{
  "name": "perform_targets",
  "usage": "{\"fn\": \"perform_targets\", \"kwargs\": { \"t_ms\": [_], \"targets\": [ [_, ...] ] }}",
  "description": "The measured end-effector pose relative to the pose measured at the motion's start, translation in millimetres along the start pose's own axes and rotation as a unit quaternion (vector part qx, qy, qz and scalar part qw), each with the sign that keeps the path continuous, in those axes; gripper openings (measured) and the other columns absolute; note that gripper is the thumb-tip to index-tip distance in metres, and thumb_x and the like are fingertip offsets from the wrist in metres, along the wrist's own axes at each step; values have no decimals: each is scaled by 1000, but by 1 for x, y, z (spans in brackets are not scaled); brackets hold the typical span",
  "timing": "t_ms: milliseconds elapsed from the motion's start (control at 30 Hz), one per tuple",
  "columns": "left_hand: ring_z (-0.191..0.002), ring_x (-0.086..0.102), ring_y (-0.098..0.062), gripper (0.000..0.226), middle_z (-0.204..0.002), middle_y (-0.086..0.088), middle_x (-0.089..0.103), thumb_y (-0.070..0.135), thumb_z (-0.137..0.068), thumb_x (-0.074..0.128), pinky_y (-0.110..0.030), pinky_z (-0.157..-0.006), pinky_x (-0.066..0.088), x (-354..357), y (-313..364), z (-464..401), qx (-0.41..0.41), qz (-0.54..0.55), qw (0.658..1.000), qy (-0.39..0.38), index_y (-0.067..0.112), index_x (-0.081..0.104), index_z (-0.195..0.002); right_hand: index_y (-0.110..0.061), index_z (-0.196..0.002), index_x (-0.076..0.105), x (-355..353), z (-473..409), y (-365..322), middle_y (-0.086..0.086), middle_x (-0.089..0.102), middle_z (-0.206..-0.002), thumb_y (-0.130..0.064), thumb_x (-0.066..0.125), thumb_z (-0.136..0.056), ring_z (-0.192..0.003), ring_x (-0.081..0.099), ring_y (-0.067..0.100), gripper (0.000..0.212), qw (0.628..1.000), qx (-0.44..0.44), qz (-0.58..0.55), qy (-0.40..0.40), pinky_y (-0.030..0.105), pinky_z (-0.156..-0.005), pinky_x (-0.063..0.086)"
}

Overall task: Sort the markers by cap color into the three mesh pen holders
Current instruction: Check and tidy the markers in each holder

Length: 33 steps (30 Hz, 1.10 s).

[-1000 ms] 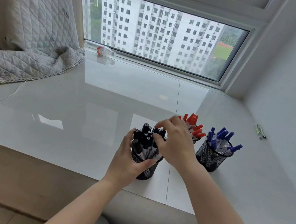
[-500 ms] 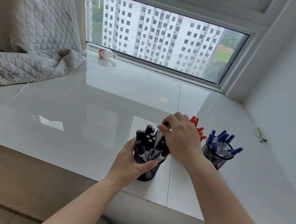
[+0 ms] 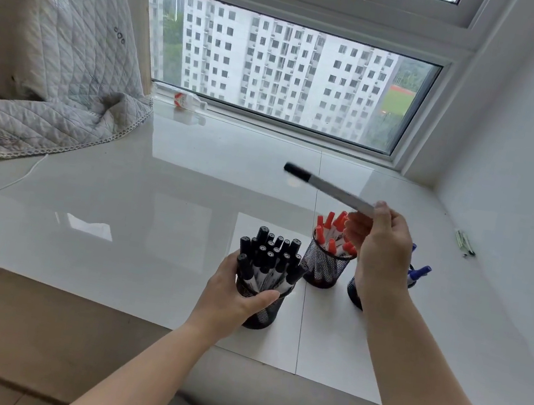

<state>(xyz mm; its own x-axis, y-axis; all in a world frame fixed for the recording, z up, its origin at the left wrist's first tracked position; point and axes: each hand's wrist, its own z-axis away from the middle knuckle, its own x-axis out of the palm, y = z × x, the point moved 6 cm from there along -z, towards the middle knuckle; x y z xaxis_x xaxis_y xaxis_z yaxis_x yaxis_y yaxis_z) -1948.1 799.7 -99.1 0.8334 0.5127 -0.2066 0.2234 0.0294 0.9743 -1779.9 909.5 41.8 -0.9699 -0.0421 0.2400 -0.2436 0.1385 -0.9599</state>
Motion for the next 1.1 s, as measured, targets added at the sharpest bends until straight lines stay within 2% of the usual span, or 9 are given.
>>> {"fn": "perform_targets", "kwargs": {
  "t_ms": [133,267,367,433,533,733,867,1000,1100],
  "targets": [
    [-104,58,-1,71,-111,17,60,53,-52,74,-34,-95,48,0,1,0,3,-2,1000,2,42,47,-117,-7,-92,53,8,10,17,3,65,-67,-16,50,-94,-54,63,8,9,967,149,-199,-52,18,-52,52],
    [-104,57,1,70,-111,17,60,54,-53,74,-33,-95,48,0,0,0,5,-8,1000,3,42,47,-116,-11,-90,55,22,21,25,1,67,-70,-12,52,-91,-55,61,6,3,943,207,-226,-133,16,-47,48],
    [-105,57,1,71,-112,16,60,54,-53,74,-33,-95,48,1,0,-1,6,-7,1000,5,42,47,-117,-17,-91,52,31,26,28,3,66,-79,-4,53,-88,-61,62,8,13,938,204,-205,-192,16,-47,45],
    [-105,57,-1,72,-112,16,60,53,-53,75,-34,-95,48,1,0,-1,6,-5,1000,3,40,47,-118,-19,-92,49,34,30,30,5,68,-83,-2,54,-87,-70,65,12,18,952,168,-128,-220,17,-51,46],
    [-105,57,0,72,-112,15,60,52,-54,75,-32,-94,48,1,0,0,9,-6,1000,3,39,47,-119,-17,-91,53,35,36,29,6,69,-90,-12,55,-90,-81,67,16,6,966,80,23,-244,18,-56,50],
    [-105,56,2,71,-112,16,59,53,-54,74,-25,-91,46,0,1,0,11,-9,1000,2,39,47,-119,-23,-85,63,36,50,29,-6,65,-77,-21,55,-91,-75,62,9,10,944,-54,197,-257,28,-69,53],
    [-105,56,4,72,-112,16,60,55,-54,73,-22,-89,44,0,2,1,13,-4,1000,2,41,46,-119,-24,-86,52,31,56,30,-12,61,-72,-15,65,-83,-70,57,-4,16,905,-170,303,-246,6,-64,43],
    [-104,56,5,68,-111,19,59,56,-54,73,-21,-88,45,0,5,1,16,-6,1000,0,43,46,-116,-23,-94,44,28,61,35,-14,58,-73,-10,67,-79,-74,56,-7,31,891,-224,328,-222,3,-63,39],
    [-104,56,4,68,-112,18,59,54,-54,73,-24,-90,47,1,4,1,15,-5,1000,-1,43,47,-116,-32,-115,40,24,62,35,-14,59,-77,-9,70,-77,-75,60,-3,53,901,-238,306,-197,9,-68,45]
  ]
}}
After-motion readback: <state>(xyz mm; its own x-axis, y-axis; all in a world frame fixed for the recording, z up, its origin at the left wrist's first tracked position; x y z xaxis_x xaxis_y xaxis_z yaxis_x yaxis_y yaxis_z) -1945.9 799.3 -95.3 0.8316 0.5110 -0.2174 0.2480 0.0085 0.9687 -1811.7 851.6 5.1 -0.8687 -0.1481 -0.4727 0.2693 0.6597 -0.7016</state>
